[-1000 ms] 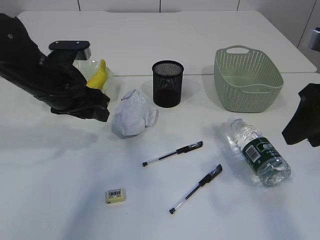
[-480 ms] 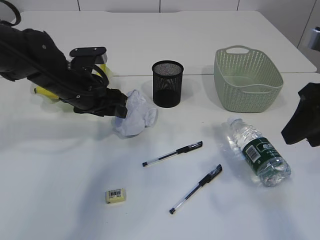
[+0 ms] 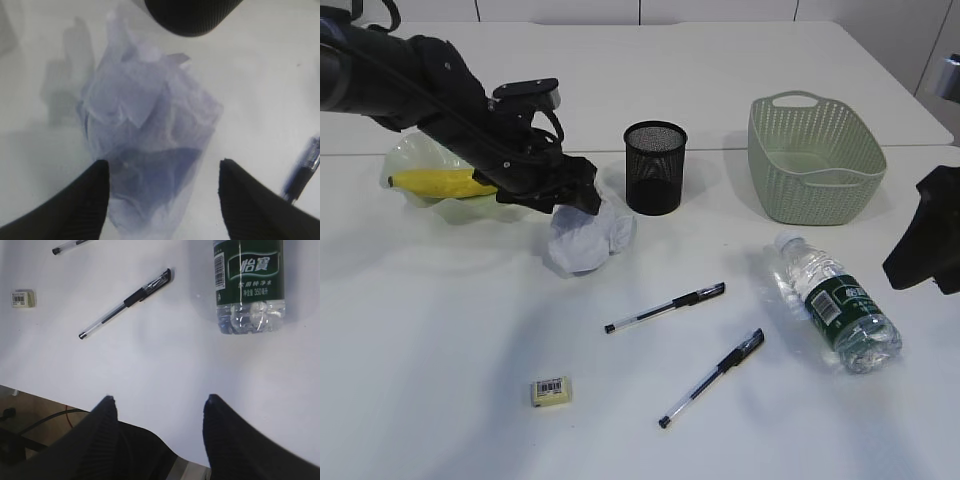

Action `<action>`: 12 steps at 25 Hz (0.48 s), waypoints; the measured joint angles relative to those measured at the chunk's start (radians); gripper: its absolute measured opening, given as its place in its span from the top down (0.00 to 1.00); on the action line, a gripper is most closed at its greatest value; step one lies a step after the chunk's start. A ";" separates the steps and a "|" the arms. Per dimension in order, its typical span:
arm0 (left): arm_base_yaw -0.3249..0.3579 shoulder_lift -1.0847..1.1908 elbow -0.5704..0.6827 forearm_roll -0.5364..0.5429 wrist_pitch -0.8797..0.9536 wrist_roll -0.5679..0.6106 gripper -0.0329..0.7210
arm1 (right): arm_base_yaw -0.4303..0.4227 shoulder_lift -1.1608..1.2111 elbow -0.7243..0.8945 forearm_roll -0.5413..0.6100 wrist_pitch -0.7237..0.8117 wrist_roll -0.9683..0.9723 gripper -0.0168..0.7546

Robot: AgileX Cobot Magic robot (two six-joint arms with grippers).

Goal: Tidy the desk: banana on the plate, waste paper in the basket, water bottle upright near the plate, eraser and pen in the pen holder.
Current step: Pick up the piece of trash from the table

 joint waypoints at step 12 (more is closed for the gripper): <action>0.014 0.083 -0.207 0.003 0.143 0.080 0.16 | 0.000 0.000 0.000 0.000 0.004 0.000 0.45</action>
